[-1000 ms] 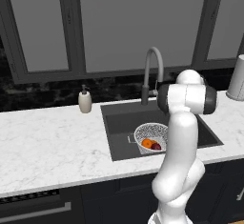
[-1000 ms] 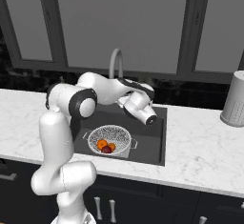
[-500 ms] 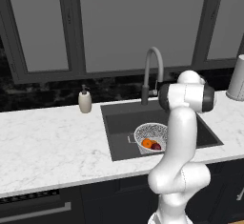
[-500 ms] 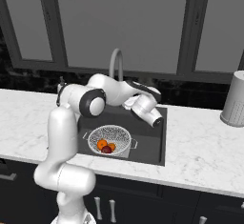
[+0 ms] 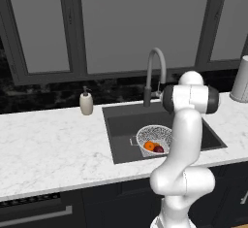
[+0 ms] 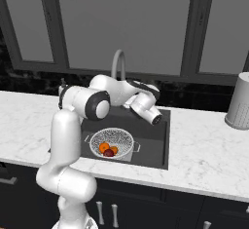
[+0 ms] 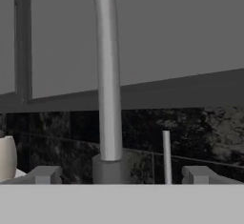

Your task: Put the colander in the sink, put the orange, tangerine, pear in the colander, and turn on the sink faucet and pour water over the colander.

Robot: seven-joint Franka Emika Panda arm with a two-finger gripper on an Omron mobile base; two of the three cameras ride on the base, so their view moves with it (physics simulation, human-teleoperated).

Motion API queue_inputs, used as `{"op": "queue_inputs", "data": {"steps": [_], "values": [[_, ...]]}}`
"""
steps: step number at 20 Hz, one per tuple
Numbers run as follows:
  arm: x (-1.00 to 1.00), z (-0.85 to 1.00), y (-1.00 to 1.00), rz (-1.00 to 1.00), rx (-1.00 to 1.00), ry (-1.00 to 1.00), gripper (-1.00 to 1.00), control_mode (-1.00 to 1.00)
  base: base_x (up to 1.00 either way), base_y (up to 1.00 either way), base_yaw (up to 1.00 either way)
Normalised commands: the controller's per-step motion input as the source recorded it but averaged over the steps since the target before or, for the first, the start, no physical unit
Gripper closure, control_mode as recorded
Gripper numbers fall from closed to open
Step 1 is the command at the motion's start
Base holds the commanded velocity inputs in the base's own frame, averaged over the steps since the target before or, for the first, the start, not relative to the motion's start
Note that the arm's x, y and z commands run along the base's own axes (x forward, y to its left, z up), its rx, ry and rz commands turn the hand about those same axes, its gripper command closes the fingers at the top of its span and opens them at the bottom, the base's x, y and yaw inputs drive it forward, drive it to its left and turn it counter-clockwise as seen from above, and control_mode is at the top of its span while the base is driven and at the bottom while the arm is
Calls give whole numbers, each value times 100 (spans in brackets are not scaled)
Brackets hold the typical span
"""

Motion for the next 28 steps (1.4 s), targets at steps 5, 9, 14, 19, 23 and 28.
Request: {"op": "queue_inputs", "data": {"steps": [5,9,14,19,23,28], "values": [[44,0,0,1,0,6,-100,-100,0,0,0],[42,-1,0,1,0,4,-100,-100,0,0,0],[37,-6,-2,1,0,1,-100,-100,0,0,0],[34,-9,-8,0,0,0,-100,-100,0,0,0],[32,-23,-12,0,0,2,-100,-100,0,0,0],[33,-23,-1,0,0,2,-100,-100,0,0,0]]}}
